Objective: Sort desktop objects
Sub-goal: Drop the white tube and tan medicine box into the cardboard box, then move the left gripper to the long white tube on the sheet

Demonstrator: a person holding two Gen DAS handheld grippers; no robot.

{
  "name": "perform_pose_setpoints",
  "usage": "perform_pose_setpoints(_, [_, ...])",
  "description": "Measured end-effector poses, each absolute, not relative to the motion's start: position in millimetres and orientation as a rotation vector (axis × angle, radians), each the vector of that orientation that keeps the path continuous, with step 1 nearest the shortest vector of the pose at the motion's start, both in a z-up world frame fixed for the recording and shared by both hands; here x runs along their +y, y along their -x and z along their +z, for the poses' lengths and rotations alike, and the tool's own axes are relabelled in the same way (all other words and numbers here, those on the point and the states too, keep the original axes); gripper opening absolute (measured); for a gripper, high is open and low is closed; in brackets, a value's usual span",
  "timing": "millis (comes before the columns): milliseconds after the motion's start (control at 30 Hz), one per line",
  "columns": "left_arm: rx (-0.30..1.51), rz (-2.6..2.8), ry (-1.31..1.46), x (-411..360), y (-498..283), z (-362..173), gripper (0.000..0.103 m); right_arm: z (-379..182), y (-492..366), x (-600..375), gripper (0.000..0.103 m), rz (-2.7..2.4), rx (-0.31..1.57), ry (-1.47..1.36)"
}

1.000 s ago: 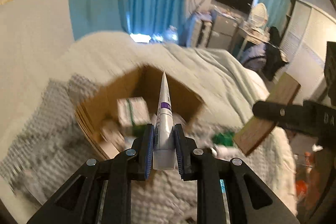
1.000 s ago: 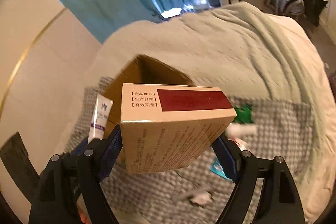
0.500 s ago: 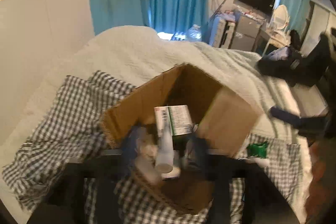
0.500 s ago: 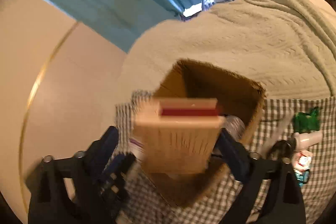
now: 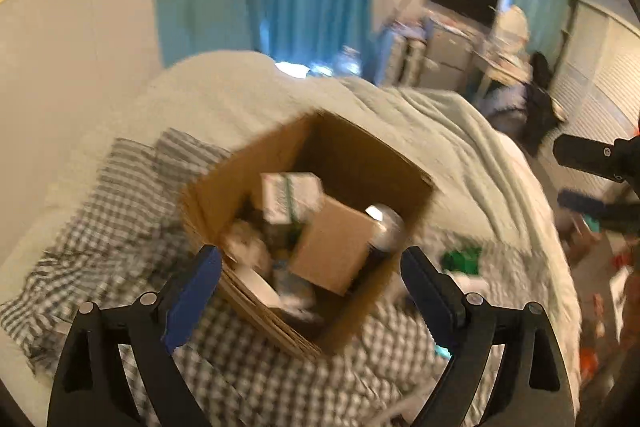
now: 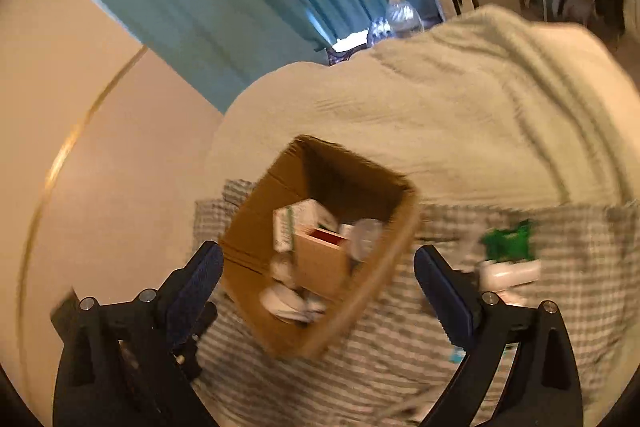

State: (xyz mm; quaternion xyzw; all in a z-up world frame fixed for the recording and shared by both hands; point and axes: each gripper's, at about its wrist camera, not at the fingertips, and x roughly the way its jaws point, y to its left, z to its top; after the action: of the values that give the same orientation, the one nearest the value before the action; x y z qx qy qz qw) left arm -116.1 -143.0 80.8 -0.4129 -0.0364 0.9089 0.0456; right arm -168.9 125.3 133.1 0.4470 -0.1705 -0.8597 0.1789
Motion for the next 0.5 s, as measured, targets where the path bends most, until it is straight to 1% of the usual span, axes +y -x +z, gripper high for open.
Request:
perform_pose_setpoints(100, [-0.086, 2.711, 1.297, -127, 104, 70, 0.094, 125, 150, 144, 0.097, -2.47, -0.324, -1.294])
perform_pose_setpoints(233, [-0.046, 2.656, 1.318, -108, 91, 54, 0.094, 85, 138, 174, 0.097, -2.482, -0.2, -1.437])
perform_pose_setpoints(300, [0.016, 2.639, 1.291, -96, 83, 46, 0.094, 59, 136, 189, 0.097, -2.47, -0.16, -1.531])
perform_pose_setpoints(367, [0.118, 2.586, 1.284, -80, 79, 35, 0.094, 36, 134, 201, 0.096, -2.466, -0.103, -1.61])
perform_pose_setpoints(433, [0.198, 2.548, 1.269, -66, 73, 24, 0.094, 18, 133, 211, 0.088, -2.461, -0.029, -1.66])
perform_pose_setpoints(467, [0.251, 2.512, 1.265, -56, 70, 15, 0.094, 13, 133, 213, 0.08, -2.454, 0.004, -1.675])
perform_pose_setpoints(500, [0.287, 2.476, 1.267, -50, 69, 8, 0.094, 7, 134, 213, 0.079, -2.434, 0.038, -1.692])
